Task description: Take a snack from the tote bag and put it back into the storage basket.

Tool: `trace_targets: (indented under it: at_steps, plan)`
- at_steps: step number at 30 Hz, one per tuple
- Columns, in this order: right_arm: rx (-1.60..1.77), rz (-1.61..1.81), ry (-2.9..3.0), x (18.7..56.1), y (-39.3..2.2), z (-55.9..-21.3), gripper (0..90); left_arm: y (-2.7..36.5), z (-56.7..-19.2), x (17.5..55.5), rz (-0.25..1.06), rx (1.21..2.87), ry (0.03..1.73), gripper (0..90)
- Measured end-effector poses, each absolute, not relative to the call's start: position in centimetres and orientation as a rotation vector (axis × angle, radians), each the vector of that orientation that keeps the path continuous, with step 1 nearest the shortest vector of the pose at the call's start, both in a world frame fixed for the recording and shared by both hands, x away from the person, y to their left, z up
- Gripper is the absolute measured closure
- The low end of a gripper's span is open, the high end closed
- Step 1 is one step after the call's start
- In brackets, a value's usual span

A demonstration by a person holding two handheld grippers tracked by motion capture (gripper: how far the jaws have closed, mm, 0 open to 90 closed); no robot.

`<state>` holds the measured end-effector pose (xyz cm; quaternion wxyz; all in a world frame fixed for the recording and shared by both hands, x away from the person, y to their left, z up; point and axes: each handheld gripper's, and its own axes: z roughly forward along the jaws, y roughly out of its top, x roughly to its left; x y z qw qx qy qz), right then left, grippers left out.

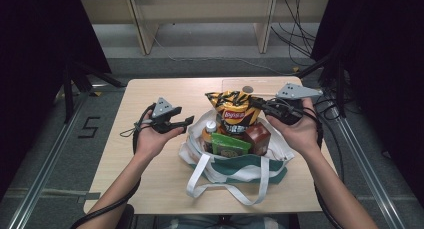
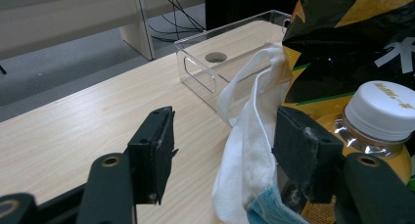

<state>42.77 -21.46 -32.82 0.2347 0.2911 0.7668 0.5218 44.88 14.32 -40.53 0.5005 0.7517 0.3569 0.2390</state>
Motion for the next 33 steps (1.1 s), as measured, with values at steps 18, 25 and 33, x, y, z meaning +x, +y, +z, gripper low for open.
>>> trace_targets:
  at_steps: [18,25,33]
  plan:
    - [0.749,1.466,2.004,42.4,-21.1,-31.1,90.0,14.3,-40.4,44.8,0.581,1.807,0.858,39.9]
    - [0.756,1.491,1.995,42.4,-20.7,-30.7,90.0,14.4,-40.3,44.8,0.586,1.805,0.857,39.9]
    - [0.73,1.492,1.963,42.3,-20.7,-29.8,90.0,14.4,-40.3,44.8,0.587,1.801,0.855,39.9]
